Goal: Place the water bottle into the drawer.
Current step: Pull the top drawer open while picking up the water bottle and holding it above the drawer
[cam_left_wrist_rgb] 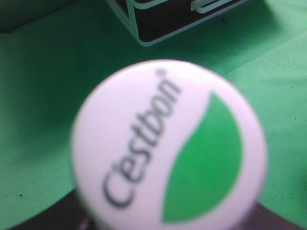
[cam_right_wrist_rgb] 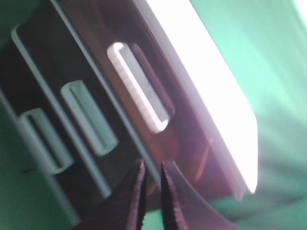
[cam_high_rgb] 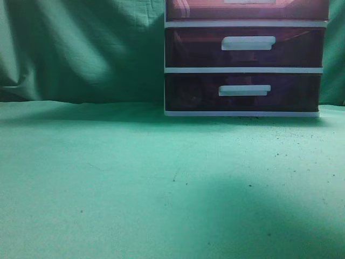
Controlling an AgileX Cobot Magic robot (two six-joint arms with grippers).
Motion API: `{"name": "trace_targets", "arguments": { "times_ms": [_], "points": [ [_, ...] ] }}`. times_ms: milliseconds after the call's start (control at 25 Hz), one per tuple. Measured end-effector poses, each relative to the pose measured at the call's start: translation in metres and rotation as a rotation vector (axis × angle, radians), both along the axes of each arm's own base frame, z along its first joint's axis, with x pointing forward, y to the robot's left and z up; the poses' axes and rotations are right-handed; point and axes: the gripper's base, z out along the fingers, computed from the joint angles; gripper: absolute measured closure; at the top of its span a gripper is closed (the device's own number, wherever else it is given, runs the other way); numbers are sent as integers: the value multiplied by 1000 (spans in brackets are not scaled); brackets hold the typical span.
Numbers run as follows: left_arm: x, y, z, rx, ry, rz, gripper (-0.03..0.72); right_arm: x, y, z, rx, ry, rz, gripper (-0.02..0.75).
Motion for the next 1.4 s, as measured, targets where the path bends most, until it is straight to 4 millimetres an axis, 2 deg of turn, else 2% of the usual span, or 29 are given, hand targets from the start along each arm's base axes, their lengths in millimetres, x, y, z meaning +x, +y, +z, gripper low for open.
{"name": "trace_targets", "arguments": {
  "times_ms": [120, 240, 400, 440, 720, 920, 960, 1040, 1120, 1160, 1400],
  "points": [
    [3, -1, -3, 9, 11, 0, 390, 34, 9, -15, -133, -130, 36, 538],
    [7, -2, -6, 36, 12, 0, 390, 60, 15, -34, -198, -128, 53, 417],
    [10, -1, -9, 77, 8, -1, 390, 83, 23, -55, -270, -131, 90, 421],
    [10, -1, -9, 85, 6, -1, 390, 88, 25, -58, -292, -135, 102, 379],
    [12, 2, -9, 140, -23, -2, 390, 128, 35, -69, -325, -159, 121, 395],
    [12, 3, -8, 155, -31, -3, 390, 143, 39, -73, -326, -180, 121, 395],
    [12, 3, -8, 157, -32, -3, 390, 144, 40, -73, -326, -188, 121, 395],
    [13, 2, -9, 159, -28, -3, 390, 144, 40, -72, -325, -194, 120, 478],
    [15, 1, -11, 162, -23, -4, 390, 143, 40, -68, -316, -203, 117, 608],
    [16, 1, -12, 164, -17, -4, 390, 141, 40, -65, -332, -202, 119, 643],
    [17, 0, -12, 160, -22, -4, 390, 113, 39, -59, -359, -150, 140, 638]
  ]
}}
